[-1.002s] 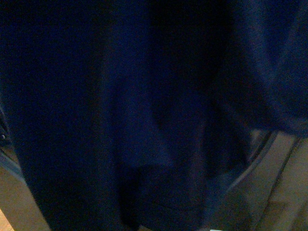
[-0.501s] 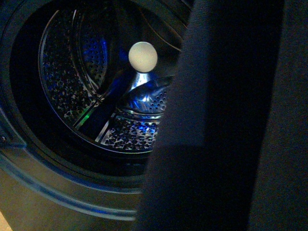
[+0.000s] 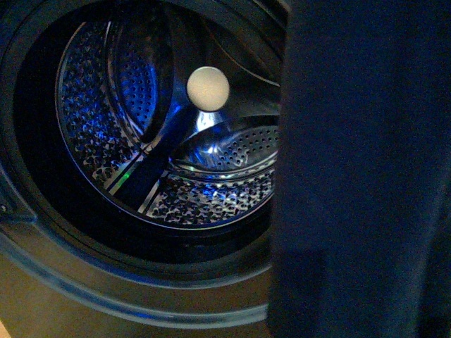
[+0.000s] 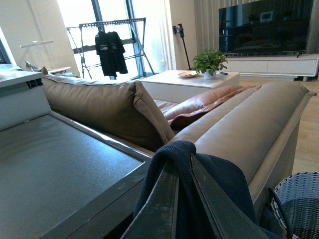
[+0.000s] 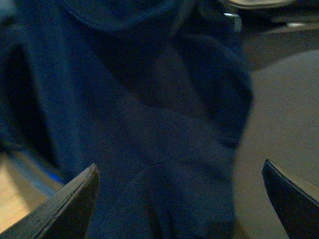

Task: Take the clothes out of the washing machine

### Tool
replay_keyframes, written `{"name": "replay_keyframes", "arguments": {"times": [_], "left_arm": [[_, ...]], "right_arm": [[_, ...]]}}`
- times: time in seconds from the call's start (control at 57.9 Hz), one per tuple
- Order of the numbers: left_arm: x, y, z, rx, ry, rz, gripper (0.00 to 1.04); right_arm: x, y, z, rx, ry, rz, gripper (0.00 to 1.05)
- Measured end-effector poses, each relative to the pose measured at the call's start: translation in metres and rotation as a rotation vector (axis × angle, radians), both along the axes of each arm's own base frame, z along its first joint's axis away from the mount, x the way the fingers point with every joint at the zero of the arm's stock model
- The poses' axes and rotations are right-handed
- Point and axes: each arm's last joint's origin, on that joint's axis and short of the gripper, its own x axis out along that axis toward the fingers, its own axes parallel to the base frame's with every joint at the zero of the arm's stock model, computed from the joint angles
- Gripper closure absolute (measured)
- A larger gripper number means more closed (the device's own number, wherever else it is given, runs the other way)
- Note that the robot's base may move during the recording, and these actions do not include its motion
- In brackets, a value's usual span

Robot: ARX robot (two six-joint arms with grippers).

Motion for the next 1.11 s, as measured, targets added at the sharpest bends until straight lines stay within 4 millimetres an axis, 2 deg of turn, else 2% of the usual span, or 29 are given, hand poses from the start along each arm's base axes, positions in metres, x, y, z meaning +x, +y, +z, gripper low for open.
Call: {"name": "replay_keyframes", "arguments": {"times": [0.138,0.363,0.484,0.553,0.794,1.105], "left_arm": [[0.0,0.0,0.0,0.0,-0.001,0.0,0.99],[0.0,0.0,0.0,-0.001,-0.001,0.0,0.99],[0.0,0.0,0.0,-0.001,-0.001,0.0,0.99],[0.0,0.0,0.0,-0.001,-0.001,0.0,0.99],[0.0,0.0,0.0,-0.001,-0.001,0.0,0.99],[0.0,0.0,0.0,-0.001,-0.001,0.0,0.99]], "right_arm": [[-0.002,-0.001,0.012,0.072,-0.013,0.217,0.07],[-0.001,-0.006,0.045,0.098,-0.094,0.257,0.07],[0.01,-0.007,0.061,0.081,-0.139,0.295,0.07],[0.025,-0.006,0.067,0.084,-0.139,0.342,0.07],[0.074,0.01,0.06,0.094,-0.052,0.521,0.07],[0.103,0.039,0.051,0.085,-0.039,0.582,0.07]]}}
